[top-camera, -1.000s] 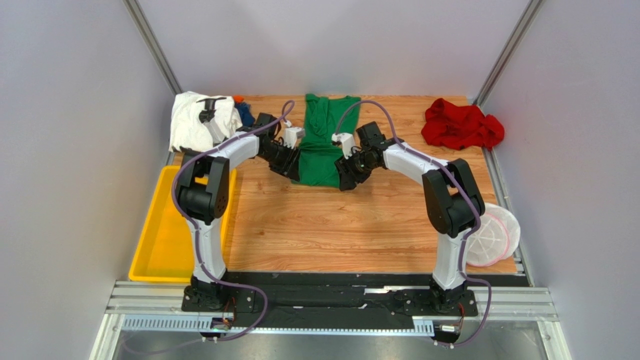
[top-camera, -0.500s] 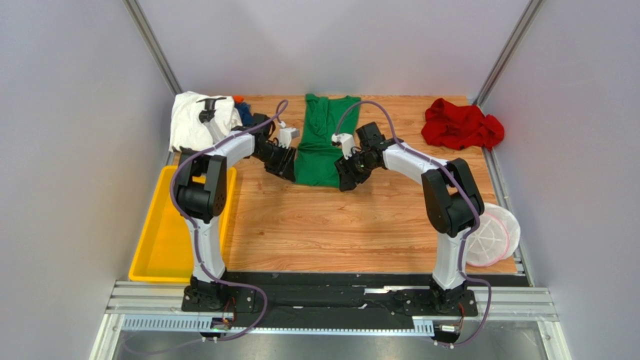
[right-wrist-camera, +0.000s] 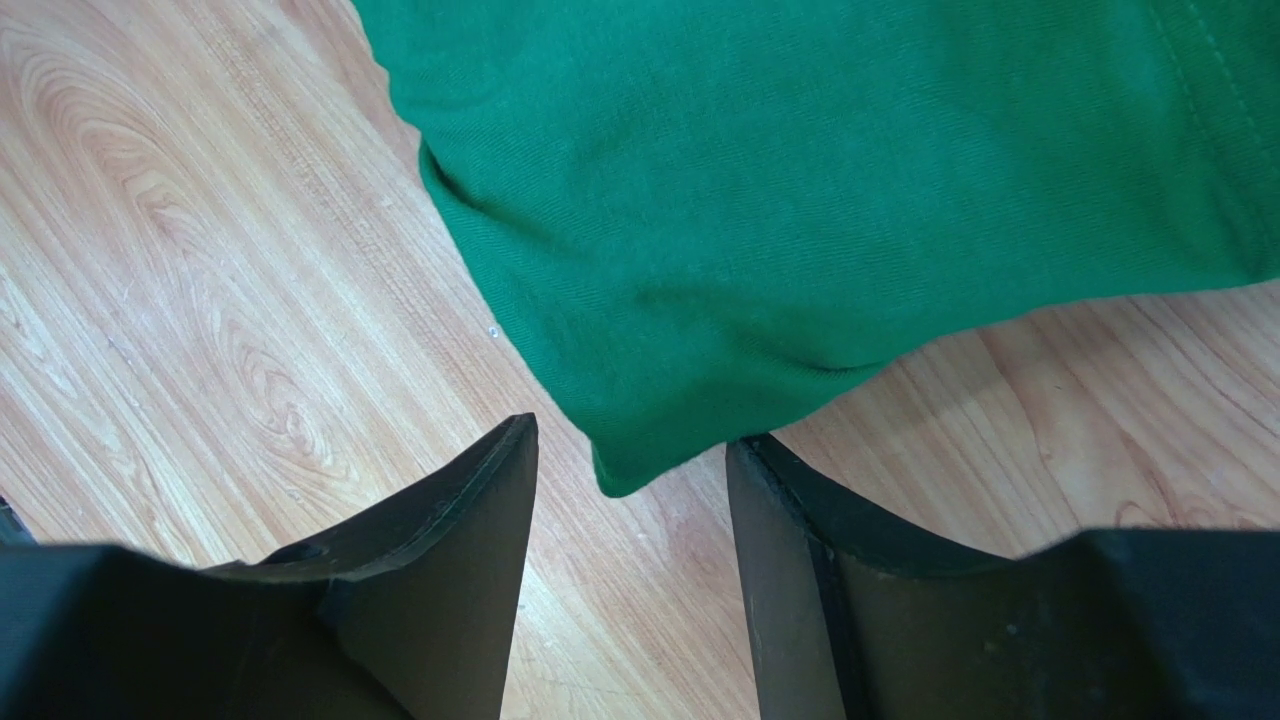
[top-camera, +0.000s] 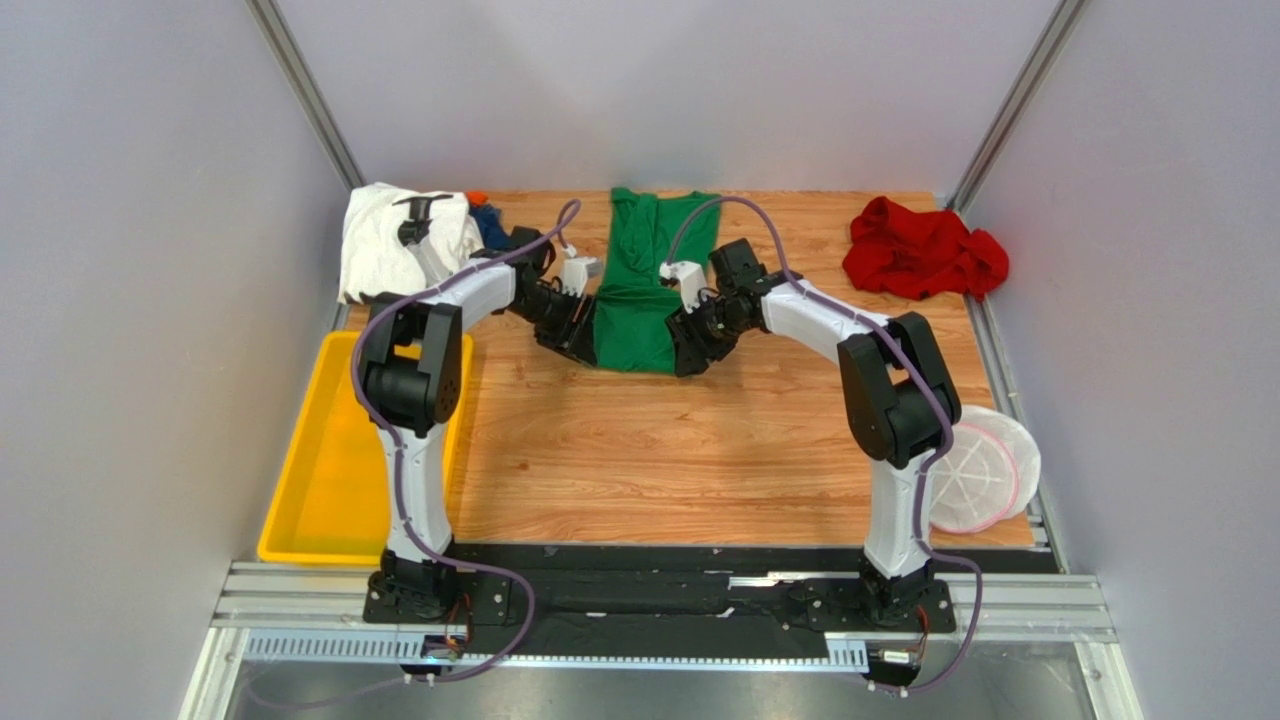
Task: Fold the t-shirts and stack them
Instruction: Grab one side of the 2/3 rectangular tshirt with both arms, then fold the long partially folded tshirt into a neat square
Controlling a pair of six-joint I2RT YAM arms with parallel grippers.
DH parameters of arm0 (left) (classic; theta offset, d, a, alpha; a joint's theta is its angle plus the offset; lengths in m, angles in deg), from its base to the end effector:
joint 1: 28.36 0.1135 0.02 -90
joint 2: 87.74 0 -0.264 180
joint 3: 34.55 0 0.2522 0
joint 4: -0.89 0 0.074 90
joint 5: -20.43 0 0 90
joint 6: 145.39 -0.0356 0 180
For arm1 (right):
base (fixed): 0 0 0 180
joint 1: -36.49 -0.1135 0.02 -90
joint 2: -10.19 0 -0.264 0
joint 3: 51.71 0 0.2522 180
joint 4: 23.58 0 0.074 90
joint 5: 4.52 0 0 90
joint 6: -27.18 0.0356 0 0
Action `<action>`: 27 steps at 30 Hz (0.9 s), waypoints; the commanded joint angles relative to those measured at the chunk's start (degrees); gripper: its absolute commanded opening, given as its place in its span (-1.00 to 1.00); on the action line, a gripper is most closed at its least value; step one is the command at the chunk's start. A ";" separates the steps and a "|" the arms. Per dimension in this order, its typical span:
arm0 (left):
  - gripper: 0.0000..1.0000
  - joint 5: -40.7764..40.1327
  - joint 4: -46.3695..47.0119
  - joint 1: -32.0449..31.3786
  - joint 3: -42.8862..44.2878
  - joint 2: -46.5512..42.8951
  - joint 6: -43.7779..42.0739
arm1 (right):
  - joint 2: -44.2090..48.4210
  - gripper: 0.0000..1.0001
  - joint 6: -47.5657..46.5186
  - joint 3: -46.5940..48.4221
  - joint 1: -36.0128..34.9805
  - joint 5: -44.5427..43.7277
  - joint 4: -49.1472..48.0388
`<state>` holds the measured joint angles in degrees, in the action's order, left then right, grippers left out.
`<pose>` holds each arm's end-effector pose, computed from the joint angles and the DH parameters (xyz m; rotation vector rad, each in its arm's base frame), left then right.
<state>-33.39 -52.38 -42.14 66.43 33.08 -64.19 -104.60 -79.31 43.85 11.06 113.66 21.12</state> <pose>0.4052 -0.1210 0.1563 0.6662 2.6590 -0.9112 0.3677 0.1934 0.1754 -1.0884 2.4122 0.7088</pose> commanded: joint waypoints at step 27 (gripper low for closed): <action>-0.63 -0.24 -1.63 -1.60 2.52 1.18 0.01 | -2.20 -0.56 -0.38 0.20 -1.64 1.61 -1.15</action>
<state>-34.31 -53.38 -43.28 67.72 34.21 -63.68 -107.18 -79.34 44.12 9.88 114.36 20.77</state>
